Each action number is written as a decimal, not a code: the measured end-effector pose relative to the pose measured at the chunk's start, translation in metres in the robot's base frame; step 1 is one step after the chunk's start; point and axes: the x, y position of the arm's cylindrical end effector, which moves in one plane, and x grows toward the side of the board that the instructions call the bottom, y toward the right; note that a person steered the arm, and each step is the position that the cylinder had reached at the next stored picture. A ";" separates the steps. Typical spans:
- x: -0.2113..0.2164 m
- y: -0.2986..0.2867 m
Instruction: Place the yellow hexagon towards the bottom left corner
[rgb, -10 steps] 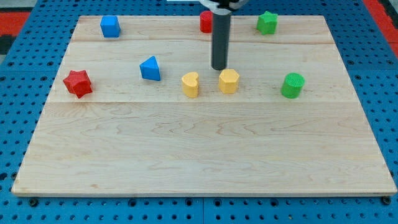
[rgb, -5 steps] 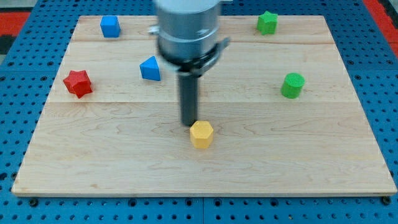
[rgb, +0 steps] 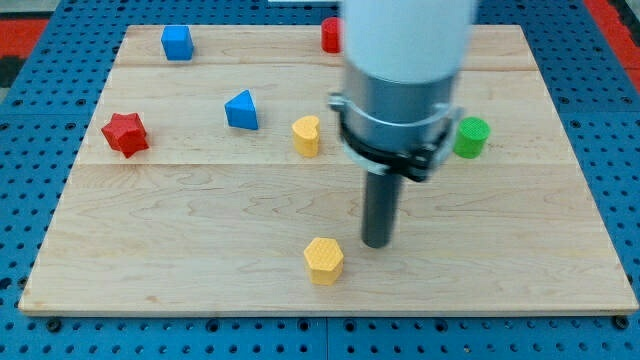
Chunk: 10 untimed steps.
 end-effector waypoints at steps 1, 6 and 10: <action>0.029 -0.061; 0.040 -0.269; 0.019 -0.273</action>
